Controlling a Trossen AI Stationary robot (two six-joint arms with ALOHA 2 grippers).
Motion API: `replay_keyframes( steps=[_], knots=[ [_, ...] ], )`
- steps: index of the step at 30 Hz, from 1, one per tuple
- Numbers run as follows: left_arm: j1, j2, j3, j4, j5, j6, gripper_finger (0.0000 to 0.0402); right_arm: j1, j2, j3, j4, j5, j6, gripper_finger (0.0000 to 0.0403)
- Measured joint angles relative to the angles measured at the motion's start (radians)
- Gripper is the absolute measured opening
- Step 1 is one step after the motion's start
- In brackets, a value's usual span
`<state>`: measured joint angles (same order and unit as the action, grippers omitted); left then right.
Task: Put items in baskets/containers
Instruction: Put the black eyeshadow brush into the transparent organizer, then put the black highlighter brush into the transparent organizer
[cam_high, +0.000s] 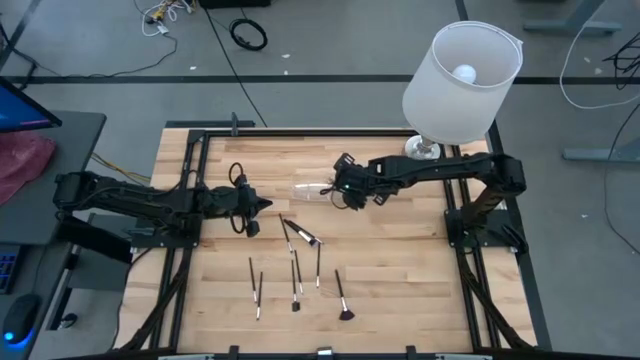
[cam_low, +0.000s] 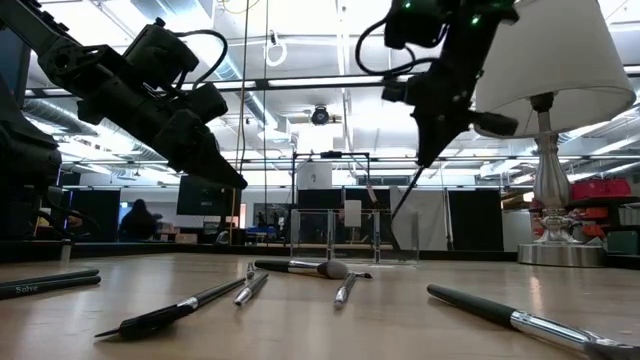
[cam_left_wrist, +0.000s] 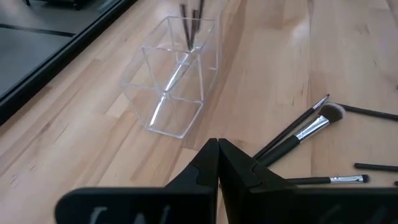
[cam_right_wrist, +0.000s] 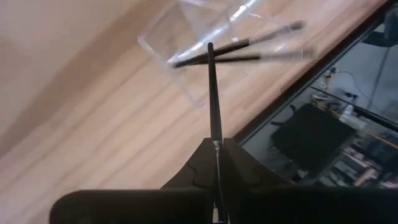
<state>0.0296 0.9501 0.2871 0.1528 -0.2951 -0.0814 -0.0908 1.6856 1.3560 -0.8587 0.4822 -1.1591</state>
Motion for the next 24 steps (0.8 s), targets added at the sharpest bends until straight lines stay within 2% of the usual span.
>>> replay_keyframes(
  steps=[5,14,19,24],
  knots=[
    [0.0,0.0,0.0,-0.003,0.0,0.0,0.0012,-0.008,0.029,0.0,0.099,0.0,-0.034,0.0022],
    [0.0,0.0,0.0,-0.012,0.0,-0.001,0.0012,-0.008,0.039,0.0,0.114,0.0,0.032,0.0073],
    [0.0,0.0,0.0,-0.012,0.0,-0.003,0.0012,-0.007,0.039,0.0,0.14,0.0,0.035,0.0083],
    [0.0,0.0,0.0,-0.012,0.0,-0.003,0.0012,0.019,0.039,0.0,0.202,0.096,0.15,0.0081]
  ],
)
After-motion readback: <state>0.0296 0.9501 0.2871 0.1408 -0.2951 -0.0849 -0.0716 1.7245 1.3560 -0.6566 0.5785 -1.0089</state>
